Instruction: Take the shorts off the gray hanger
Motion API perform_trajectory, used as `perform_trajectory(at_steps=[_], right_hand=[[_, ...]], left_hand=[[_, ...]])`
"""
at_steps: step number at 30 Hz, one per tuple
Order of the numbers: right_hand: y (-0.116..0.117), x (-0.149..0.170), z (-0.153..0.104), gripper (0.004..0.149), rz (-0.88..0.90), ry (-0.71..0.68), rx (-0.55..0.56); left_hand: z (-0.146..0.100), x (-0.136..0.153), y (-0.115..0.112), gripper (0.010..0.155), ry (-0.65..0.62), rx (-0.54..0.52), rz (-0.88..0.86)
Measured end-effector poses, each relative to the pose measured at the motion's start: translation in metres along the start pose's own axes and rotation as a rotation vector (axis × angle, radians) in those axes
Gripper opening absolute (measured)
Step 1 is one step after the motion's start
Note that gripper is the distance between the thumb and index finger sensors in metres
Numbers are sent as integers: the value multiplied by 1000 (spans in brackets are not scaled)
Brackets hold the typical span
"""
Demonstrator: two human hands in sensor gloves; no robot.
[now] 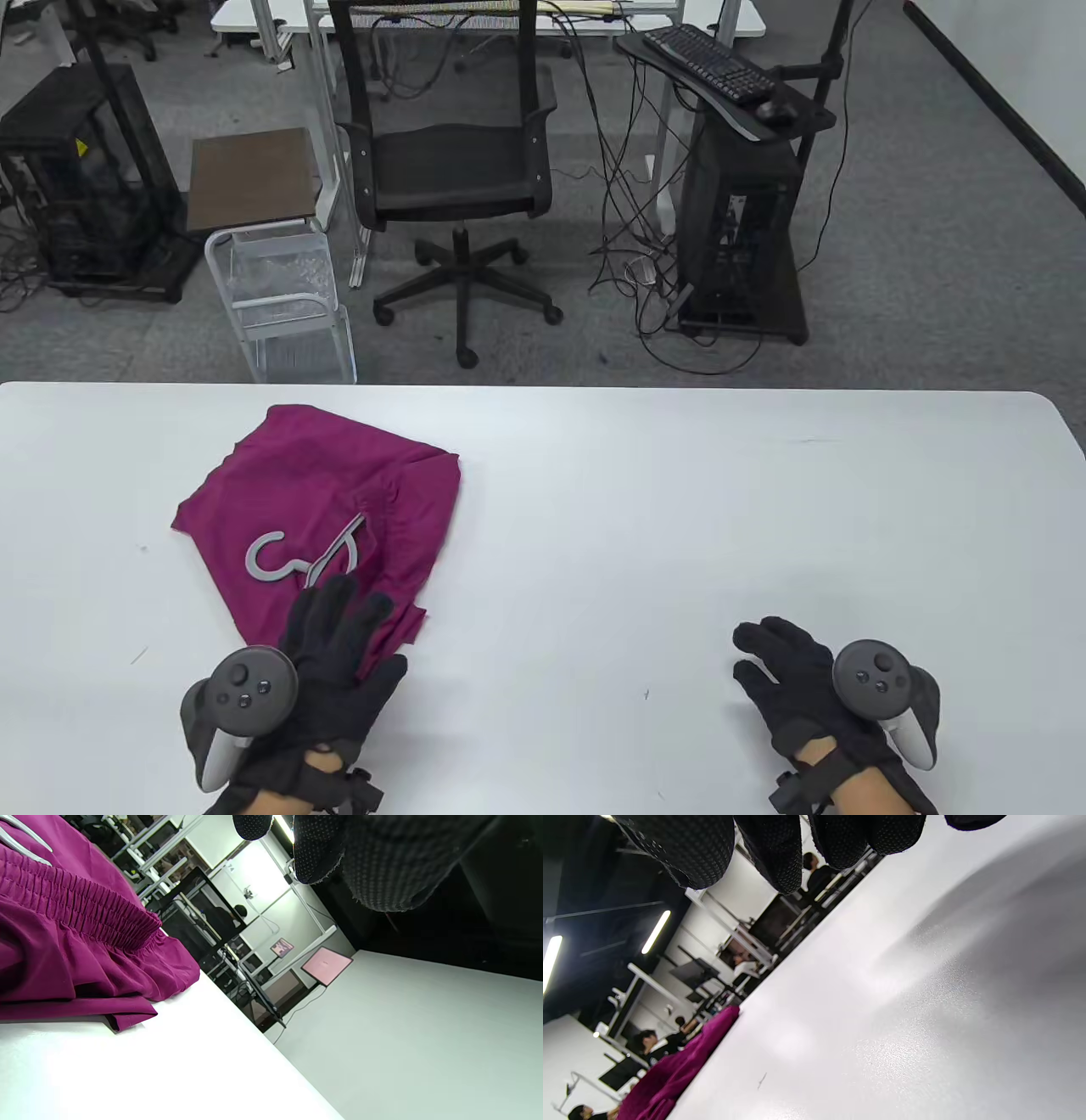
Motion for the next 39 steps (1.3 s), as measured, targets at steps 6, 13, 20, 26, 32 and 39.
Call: perform_trajectory(at_steps=[6,13,20,26,32,39], right_hand=[[0,1,-3,60,4,-5,0],[1,-1,-2,61,-1,-7,-10],[1,-1,-4,61,2,-16,-8],[4,-2,-5,61,3,-20,-22],[10,-3,-3,61,-13,-13,-62],[14,-5,-4,61,-15,-14,-87]], left_hand=[[5,14,4,72,74,-12,3],[4,19,10,72,97,-22,-12],[2,23,17,73,132,-79,-4],[2,34,26,81,208,-149,26],[4,44,32,123,295,-206,147],[8,63,39,132,369,-246,117]])
Point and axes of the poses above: the tracker on the back of each hand, its own x axis roughly to the little-finger side, its own z axis roughly from the wrist to the fingertips, y = z × x, the point moved 3 cm from there along z, roughly from the wrist to the fingertips, and after that the axes turned 13 degrees about y, right-handed, at the moved point
